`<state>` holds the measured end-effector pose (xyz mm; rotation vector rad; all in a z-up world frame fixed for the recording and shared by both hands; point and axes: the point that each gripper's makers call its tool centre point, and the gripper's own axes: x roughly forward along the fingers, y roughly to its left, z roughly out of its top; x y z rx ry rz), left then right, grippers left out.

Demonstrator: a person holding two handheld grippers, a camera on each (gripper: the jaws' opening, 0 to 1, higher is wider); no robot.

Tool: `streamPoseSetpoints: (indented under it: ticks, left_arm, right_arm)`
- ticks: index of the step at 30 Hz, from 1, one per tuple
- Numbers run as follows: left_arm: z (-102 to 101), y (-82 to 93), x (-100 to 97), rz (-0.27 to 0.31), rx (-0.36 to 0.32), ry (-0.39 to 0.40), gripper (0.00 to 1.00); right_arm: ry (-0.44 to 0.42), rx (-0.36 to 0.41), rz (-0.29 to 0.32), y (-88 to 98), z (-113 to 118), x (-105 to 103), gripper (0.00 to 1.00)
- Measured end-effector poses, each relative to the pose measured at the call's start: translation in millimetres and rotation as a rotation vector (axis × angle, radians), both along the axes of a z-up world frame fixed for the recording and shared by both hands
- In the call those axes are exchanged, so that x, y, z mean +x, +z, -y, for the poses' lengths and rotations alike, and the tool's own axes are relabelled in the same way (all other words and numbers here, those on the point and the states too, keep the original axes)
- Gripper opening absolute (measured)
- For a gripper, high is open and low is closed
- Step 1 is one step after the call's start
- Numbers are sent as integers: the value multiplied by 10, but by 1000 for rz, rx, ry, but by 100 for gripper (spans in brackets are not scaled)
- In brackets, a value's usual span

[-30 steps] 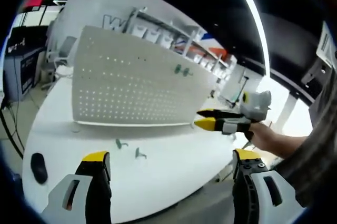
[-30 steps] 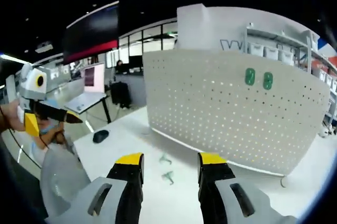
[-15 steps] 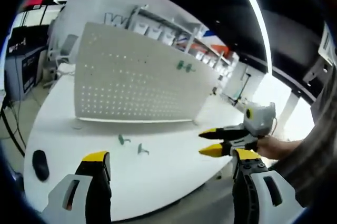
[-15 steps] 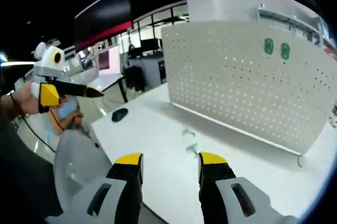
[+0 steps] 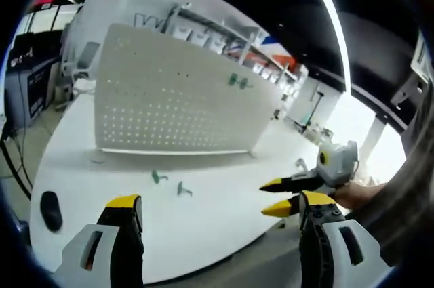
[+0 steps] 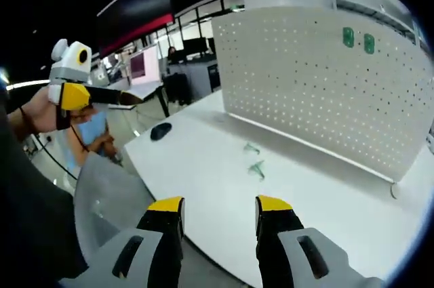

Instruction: Insert the hook assembly into the mounting plate slot until the hook locks in place.

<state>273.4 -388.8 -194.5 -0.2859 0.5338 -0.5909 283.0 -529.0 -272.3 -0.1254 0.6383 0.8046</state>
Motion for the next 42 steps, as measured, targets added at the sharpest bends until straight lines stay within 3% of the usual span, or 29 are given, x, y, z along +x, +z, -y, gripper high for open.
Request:
streamPoseSetpoints:
  ticks: [5,13,18,35,42]
  left_arm:
    - [-12,-44,-9,-14,0,4,97]
    - [-49,-119,-11,-28,9,21,95]
    - [-71,-115,24,-36,-3,29,95]
    - [-148,-223,106,-75,1,48,96]
    - [-202,-269,152,-91,1,66,96]
  right_arm:
    - [8,-6,-21,-86,16,-60,41]
    - [57,-51,-102,-415,19,-164,41]
    - [79,-77,-93,-545,-11,-87,40]
    - [199,-193,-59,-995,-215,677,37]
    - [201,-214,-64,-1140,-282,999,36]
